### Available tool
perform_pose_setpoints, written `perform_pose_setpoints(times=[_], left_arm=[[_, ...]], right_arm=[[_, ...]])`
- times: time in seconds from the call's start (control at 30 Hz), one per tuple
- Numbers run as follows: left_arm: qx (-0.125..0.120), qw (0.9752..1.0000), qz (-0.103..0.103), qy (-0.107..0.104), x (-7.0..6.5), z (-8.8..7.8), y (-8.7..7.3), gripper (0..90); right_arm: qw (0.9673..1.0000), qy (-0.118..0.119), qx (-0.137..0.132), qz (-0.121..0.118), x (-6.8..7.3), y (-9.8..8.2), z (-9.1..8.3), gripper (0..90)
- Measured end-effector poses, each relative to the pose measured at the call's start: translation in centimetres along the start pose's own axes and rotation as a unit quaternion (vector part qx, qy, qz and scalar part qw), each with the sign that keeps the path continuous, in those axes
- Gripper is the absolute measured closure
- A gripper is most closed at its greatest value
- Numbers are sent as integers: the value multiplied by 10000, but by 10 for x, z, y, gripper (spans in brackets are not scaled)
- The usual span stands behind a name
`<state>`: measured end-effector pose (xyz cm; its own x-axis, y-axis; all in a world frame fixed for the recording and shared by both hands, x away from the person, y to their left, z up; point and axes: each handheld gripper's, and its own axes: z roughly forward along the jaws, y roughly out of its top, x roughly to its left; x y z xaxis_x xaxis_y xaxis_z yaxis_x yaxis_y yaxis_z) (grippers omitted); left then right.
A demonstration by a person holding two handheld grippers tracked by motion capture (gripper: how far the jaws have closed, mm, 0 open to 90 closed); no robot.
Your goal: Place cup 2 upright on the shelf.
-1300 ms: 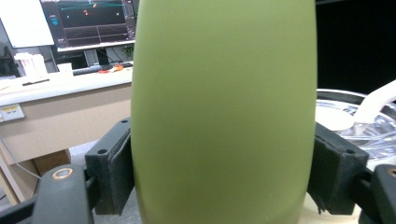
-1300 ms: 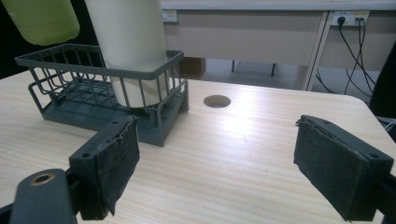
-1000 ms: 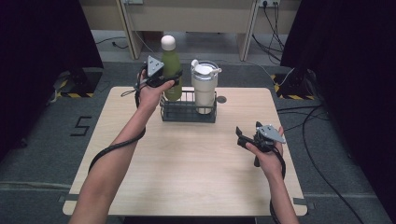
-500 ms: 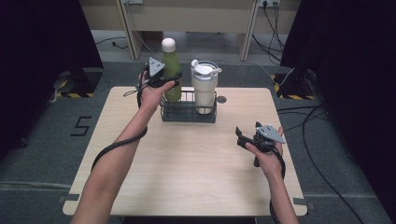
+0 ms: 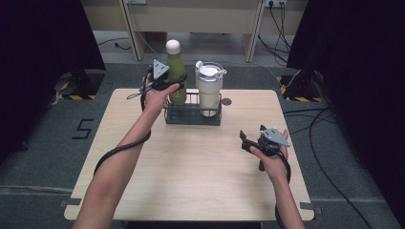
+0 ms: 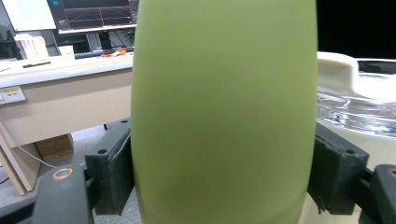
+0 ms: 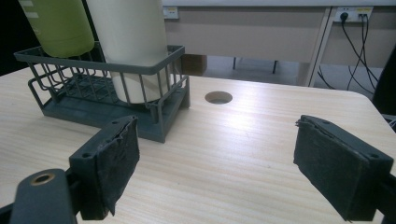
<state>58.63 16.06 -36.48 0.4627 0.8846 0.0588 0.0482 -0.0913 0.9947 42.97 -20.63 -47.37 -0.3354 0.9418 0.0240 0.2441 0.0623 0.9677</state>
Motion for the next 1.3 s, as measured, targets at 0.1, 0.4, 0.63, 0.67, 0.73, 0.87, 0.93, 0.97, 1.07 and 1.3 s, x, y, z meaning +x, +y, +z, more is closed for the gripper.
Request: perform_pose_setpoints(times=[0.1, 0.4, 0.63, 0.67, 0.73, 0.87, 0.93, 0.97, 1.07, 1.3], left_arm=[[25, 10000, 0, 2, -1, -1, -2, 214], [114, 9999, -61, -20, -3, -2, -14, 214], [205, 9997, -109, -34, -5, 2, -25, 214], [225, 9997, -102, -30, -5, 2, -27, 214], [258, 9996, -113, -34, -5, 3, -31, 214], [322, 9994, -130, -41, -7, 4, -38, 213], [313, 9994, -135, -33, -7, 5, -40, 214], [314, 9994, -135, -25, -7, 5, -40, 214], [330, 9994, -125, -45, -7, 5, -39, 213], [318, 9993, -138, -100, -6, 6, -40, 211]], right_arm=[[10000, 12, -2, -4, 0, 0, 0, 146], [10000, 18, 12, -7, 2, 0, 0, 146], [10000, 20, 19, -13, 1, -1, 1, 146], [10000, 20, 15, -9, 1, -1, 1, 146], [10000, 24, 24, -14, 1, -1, 1, 146], [10000, 27, 23, -20, 1, -1, 1, 146], [10000, 26, 28, -21, 2, -1, 1, 146], [10000, 27, 29, -27, 2, -2, 1, 146], [10000, 33, 37, -20, 2, -2, 1, 146], [10000, 49, 30, -35, 3, -2, 1, 146]])
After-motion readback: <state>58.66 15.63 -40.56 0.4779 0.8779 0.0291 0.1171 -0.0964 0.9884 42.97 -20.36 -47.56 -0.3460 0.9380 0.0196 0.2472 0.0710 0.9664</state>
